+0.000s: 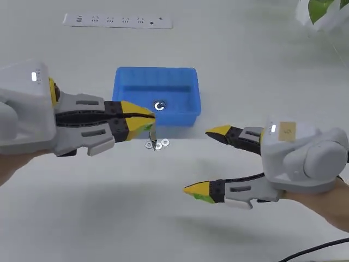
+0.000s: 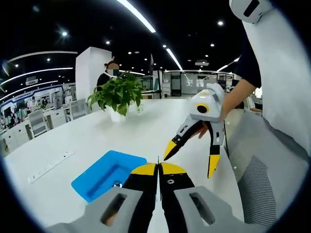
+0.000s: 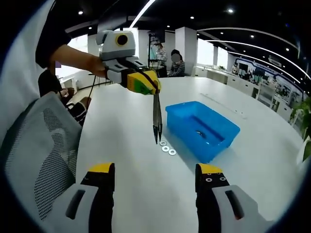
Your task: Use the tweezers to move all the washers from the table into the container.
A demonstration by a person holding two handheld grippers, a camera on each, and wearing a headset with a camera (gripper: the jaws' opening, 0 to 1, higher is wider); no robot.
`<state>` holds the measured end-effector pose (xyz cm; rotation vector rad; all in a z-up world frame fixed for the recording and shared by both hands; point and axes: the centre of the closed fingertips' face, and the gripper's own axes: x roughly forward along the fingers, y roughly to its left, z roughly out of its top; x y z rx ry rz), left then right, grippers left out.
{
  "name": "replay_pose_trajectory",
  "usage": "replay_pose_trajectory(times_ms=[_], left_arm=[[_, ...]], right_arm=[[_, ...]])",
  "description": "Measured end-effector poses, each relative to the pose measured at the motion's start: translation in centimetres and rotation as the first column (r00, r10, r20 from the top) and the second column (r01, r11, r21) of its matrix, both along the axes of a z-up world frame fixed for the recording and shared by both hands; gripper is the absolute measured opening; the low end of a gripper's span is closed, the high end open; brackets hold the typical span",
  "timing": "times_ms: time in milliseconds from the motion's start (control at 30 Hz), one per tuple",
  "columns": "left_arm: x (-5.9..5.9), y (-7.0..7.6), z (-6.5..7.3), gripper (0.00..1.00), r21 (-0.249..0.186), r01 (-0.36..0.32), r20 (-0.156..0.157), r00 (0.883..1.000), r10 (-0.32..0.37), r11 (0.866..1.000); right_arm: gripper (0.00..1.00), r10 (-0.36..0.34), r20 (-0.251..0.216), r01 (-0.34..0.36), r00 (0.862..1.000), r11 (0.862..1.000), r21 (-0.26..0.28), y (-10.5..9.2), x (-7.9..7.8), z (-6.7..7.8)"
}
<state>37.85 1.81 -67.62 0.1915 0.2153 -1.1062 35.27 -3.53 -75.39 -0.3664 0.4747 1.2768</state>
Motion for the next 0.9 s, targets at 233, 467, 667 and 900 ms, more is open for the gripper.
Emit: replay_pose_trajectory(times_ms=[233, 467, 667, 900], left_arm=[[0.9, -0.6, -0.4, 0.04, -0.017, -0.005, -0.009, 1.0, 0.004, 1.0], [1.0, -0.8, -0.6, 0.04, -0.014, 0.005, -0.015, 1.0, -0.006, 1.0], [1.0, -0.9, -1.0, 0.04, -0.002, 0.011, -0.016, 1.0, -0.011, 1.0], [1.0, -1.1, -1.2, 0.04, 0.005, 0.017, -0.016, 1.0, -0.017, 1.0]], right_arm=[[0.79, 0.007, -0.024, -0.007, 1.0, 1.0, -0.006, 0.1, -0.5, -0.9], [0.91, -0.001, -0.034, 0.001, 0.999, 1.0, 0.018, 0.1, -0.7, -1.0], [0.97, 0.005, -0.058, -0.003, 0.998, 1.0, 0.031, 0.1, -1.1, -1.2], [0.99, 0.018, -0.067, -0.016, 0.998, 0.999, 0.031, 0.4, -1.5, -1.3]])
